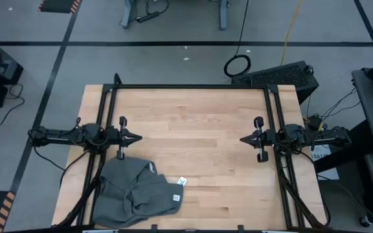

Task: Roll towel
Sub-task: Fold the gray towel on the center of table

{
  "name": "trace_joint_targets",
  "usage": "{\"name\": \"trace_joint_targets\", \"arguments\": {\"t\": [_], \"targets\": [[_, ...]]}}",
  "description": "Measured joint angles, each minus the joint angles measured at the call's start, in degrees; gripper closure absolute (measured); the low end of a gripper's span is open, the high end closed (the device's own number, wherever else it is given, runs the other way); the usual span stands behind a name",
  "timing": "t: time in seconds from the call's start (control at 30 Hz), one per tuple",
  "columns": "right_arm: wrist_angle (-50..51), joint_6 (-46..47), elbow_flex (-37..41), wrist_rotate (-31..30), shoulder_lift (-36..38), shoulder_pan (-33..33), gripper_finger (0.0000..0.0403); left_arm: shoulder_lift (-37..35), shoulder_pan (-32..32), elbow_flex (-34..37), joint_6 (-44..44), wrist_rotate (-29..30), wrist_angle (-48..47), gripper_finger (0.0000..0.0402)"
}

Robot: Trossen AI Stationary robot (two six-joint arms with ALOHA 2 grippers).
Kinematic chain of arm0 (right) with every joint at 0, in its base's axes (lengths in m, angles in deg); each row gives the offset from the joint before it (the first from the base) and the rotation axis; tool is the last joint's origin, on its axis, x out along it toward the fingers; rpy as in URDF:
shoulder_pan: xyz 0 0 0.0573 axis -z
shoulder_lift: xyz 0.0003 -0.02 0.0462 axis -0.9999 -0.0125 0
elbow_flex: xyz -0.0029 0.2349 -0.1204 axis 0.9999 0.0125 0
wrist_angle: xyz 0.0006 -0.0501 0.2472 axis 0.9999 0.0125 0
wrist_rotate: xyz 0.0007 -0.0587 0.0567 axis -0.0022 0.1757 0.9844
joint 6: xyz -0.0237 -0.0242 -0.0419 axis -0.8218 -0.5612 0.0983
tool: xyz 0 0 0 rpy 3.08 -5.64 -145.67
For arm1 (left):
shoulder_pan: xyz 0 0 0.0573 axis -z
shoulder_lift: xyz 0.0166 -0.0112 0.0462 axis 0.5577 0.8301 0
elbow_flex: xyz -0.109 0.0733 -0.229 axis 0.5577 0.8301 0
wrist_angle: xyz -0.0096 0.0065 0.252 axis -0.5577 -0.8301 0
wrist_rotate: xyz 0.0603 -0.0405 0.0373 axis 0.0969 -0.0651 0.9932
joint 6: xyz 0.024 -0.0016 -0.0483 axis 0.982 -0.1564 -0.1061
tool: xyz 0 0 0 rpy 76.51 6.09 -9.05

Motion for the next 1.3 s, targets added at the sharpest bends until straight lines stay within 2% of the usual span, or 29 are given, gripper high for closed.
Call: {"name": "trace_joint_targets", "arguments": {"t": [0.33,0.57,0.73,1.07,1.3], "targets": [[-0.1,5.4,-1.0,0.0,-0.3,0.0,0.0403,0.0,0.0,0.0,0.0,0.0,0.0,0.0375],[3.8,8.6,-7.8,0.0,-4.2,0.0,0.0403,0.0,0.0,0.0,0.0,0.1,0.4,0.0375],[9.8,9.5,-18.0,-0.1,-9.1,0.0,0.0403,0.0,0.0,0.0,0.1,0.4,0.6,0.0375],[27.7,9.9,-45.1,-0.1,-21.2,0.0,0.0403,0.0,0.0,0.0,0.1,0.8,0.7,0.0375],[38.1,10.0,-61.1,0.0,-27.1,0.0,0.0403,0.0,0.0,0.0,0.3,0.8,0.8,0.0375]]}}
